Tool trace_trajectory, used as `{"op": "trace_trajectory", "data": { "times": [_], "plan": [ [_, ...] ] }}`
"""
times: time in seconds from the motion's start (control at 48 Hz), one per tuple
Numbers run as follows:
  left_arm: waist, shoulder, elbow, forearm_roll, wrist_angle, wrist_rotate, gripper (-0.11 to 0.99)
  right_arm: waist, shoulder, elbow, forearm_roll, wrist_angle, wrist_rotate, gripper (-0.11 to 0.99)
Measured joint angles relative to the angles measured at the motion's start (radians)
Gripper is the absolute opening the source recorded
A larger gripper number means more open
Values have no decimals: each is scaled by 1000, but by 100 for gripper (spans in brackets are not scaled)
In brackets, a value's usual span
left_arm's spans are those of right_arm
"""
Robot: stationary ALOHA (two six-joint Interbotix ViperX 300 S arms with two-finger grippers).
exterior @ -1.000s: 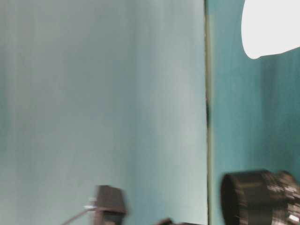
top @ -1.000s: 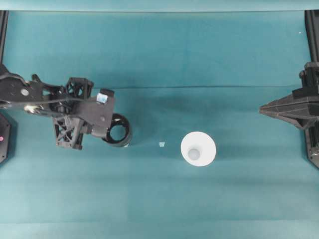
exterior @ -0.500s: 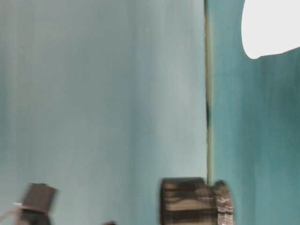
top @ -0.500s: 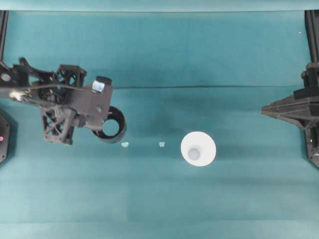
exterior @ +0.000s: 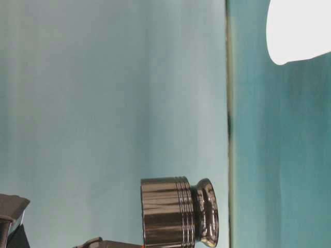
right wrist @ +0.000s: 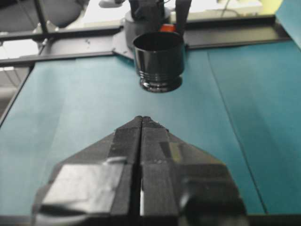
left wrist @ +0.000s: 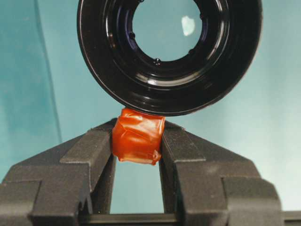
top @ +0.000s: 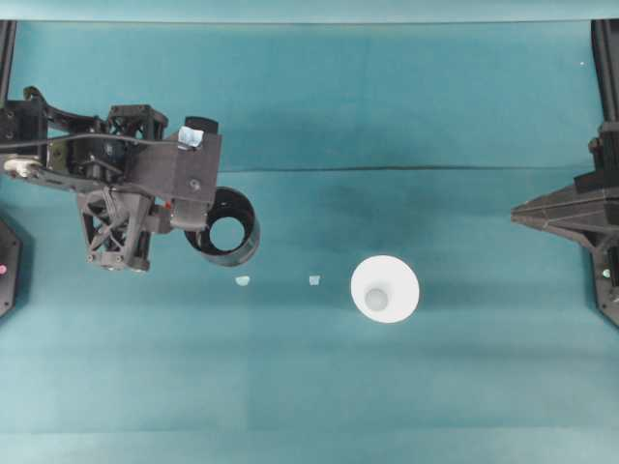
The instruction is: Put the paper cup into the moved red handle cup holder.
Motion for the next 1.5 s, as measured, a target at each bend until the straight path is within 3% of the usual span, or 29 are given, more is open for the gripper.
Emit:
{"op": "trace_trajectory", "data": {
  "times": [0.167, 0.5, 0.667, 0.875, 1.042, 1.334, 1.5],
  "plan": [
    [-5, 25, -43, 0, 2, -2, 29, 0, 0, 0, 0, 0, 0, -11],
    [-11, 222, -227, 0, -3, -2, 29, 0, 0, 2, 0, 0, -2, -11],
    [-14, 285, -276, 0, -2, -2, 29, 0, -2, 0, 0, 0, -2, -11],
    [-14, 291, -270, 0, -15, -2, 29, 0, -3, 0, 0, 5, 0, -11],
    [-15, 310, -199, 2, -127, -6, 29, 0, -2, 0, 0, 5, -2, -11],
    [-57, 368, -133, 0, -198, -44, 29, 0, -3, 2, 0, 6, 0, -11],
    [-66, 393, -129, 0, -239, -57, 29, 0, -2, 2, -2, 6, 0, -11]
  ]
}}
